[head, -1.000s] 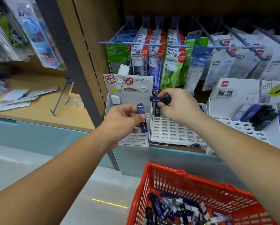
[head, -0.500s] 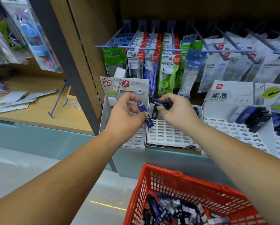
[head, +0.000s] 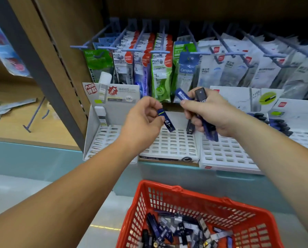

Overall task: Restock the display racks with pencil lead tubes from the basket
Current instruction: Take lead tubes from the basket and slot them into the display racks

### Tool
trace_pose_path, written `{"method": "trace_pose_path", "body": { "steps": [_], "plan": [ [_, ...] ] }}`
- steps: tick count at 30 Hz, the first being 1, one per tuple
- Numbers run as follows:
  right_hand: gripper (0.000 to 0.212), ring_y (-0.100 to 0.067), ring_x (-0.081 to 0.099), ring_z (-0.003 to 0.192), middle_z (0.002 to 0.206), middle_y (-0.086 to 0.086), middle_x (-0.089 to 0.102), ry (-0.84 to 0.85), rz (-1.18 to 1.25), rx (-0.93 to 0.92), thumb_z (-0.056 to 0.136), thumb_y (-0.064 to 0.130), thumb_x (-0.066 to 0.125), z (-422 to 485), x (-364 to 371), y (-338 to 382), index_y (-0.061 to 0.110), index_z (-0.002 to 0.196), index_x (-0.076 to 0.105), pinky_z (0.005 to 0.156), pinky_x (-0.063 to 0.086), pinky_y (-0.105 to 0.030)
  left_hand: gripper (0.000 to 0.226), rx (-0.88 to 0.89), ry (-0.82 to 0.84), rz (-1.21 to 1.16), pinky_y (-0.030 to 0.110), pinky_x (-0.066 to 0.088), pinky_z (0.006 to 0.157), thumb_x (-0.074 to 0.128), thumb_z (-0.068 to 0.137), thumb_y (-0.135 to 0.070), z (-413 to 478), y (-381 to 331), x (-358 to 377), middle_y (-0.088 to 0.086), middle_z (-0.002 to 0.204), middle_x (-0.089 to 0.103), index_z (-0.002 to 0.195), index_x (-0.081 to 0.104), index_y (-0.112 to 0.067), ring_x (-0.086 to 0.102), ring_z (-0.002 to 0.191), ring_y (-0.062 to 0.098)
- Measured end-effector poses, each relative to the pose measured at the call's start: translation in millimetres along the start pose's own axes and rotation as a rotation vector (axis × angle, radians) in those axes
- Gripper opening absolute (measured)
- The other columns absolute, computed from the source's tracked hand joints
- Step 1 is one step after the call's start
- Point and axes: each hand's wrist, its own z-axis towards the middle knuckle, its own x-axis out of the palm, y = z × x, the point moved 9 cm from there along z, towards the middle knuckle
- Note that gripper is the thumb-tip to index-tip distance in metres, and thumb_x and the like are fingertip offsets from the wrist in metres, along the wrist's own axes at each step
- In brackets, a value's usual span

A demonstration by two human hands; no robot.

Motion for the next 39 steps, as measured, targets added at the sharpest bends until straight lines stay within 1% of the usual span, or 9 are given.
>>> {"method": "trace_pose_path", "body": {
  "steps": [5, 9, 15, 18, 24, 26, 30, 35, 39],
  "plan": [
    [0.011, -0.020, 0.040, 0.042, 0.066, -0.013, 0.061, -0.040, -0.027, 0.076, 0.098, 0.013, 0.067, -20.8, -32.0, -25.9, 0.011, 0.104, 0.058, 0.044, 0.036, -0.026, 0.028, 0.053, 0.074, 0.018, 0.032, 0.053, 0.066, 0.070, 0.092, 0.001, 9.2, -5.9, 51.5, 0.022, 0.087, 0.068, 0.093, 0.059, -0.025, 0.056, 0.065, 0.017],
    [0.011, -0.020, 0.039, 0.043, 0.070, -0.015, 0.059, -0.073, 0.115, 0.123, 0.098, 0.014, 0.067, -32.0, -45.6, -48.5, 0.010, 0.101, 0.057, 0.043, 0.035, -0.024, 0.028, 0.080, 0.115, 0.145, 0.030, 0.055, 0.068, 0.070, 0.090, 0.000, 9.6, 1.6, 81.8, 0.003, 0.075, 0.065, 0.093, 0.064, -0.027, 0.055, 0.060, 0.008],
    [0.008, -0.019, 0.041, 0.046, 0.071, -0.012, 0.060, -0.067, 0.212, 0.155, 0.099, 0.015, 0.066, -38.9, -55.5, -62.2, 0.013, 0.094, 0.061, 0.044, 0.036, -0.026, 0.030, 0.088, 0.100, 0.220, 0.031, 0.054, 0.073, 0.072, 0.090, -0.002, 15.6, 0.4, 86.5, -0.005, 0.072, 0.068, 0.088, 0.064, -0.031, 0.055, 0.059, 0.002],
    [0.006, -0.018, 0.042, 0.047, 0.073, -0.013, 0.061, -0.051, 0.247, 0.168, 0.099, 0.015, 0.066, -39.6, -57.7, -63.7, 0.014, 0.094, 0.063, 0.045, 0.036, -0.026, 0.022, 0.108, 0.112, 0.269, 0.031, 0.057, 0.078, 0.072, 0.089, 0.001, 16.7, -0.9, 86.1, -0.013, 0.077, 0.070, 0.090, 0.069, -0.021, 0.062, 0.069, 0.005],
    [0.017, -0.016, 0.043, 0.048, 0.079, -0.013, 0.066, -0.012, 0.320, 0.210, 0.097, 0.017, 0.069, -41.4, -58.6, -67.6, 0.010, 0.112, 0.066, 0.045, 0.036, -0.025, 0.022, 0.219, 0.163, 0.428, 0.038, 0.056, 0.087, 0.067, 0.091, -0.001, 10.5, -8.0, 96.8, 0.001, 0.093, 0.076, 0.102, 0.079, -0.016, 0.070, 0.088, 0.021],
    [0.021, -0.017, 0.043, 0.049, 0.082, -0.014, 0.068, -0.013, 0.296, 0.204, 0.095, 0.015, 0.070, -43.1, -60.4, -67.0, 0.007, 0.114, 0.067, 0.046, 0.037, -0.025, 0.027, 0.249, 0.144, 0.484, 0.032, 0.052, 0.090, 0.066, 0.093, -0.004, 11.3, -11.7, 96.5, 0.005, 0.102, 0.070, 0.111, 0.080, -0.018, 0.068, 0.094, 0.024],
    [0.023, -0.019, 0.043, 0.050, 0.083, -0.016, 0.072, -0.076, 0.221, 0.159, 0.089, 0.008, 0.076, -43.5, -65.3, -64.1, 0.008, 0.111, 0.071, 0.047, 0.038, -0.026, 0.032, 0.221, 0.205, 0.550, 0.021, 0.041, 0.080, 0.062, 0.097, -0.010, 12.6, -11.7, 98.5, -0.001, 0.102, 0.057, 0.120, 0.077, -0.025, 0.059, 0.092, 0.017],
    [0.024, -0.020, 0.046, 0.050, 0.088, -0.019, 0.075, -0.144, 0.162, 0.134, 0.087, 0.009, 0.079, -43.3, -66.0, -59.2, 0.013, 0.110, 0.071, 0.047, 0.041, -0.027, 0.016, 0.212, 0.081, 0.504, 0.031, 0.051, 0.085, 0.071, 0.093, -0.011, 8.8, -13.6, 85.0, 0.000, 0.094, 0.072, 0.105, 0.081, -0.015, 0.067, 0.089, 0.023],
    [0.025, -0.021, 0.045, 0.052, 0.088, -0.019, 0.077, -0.150, 0.120, 0.136, 0.090, 0.006, 0.076, -45.4, -63.8, -58.2, 0.008, 0.112, 0.066, 0.046, 0.042, -0.027, 0.036, 0.203, 0.141, 0.535, 0.030, 0.052, 0.083, 0.056, 0.096, -0.003, 3.9, -12.0, 93.3, 0.003, 0.099, 0.072, 0.120, 0.077, -0.021, 0.066, 0.092, 0.025]
  ]
}}
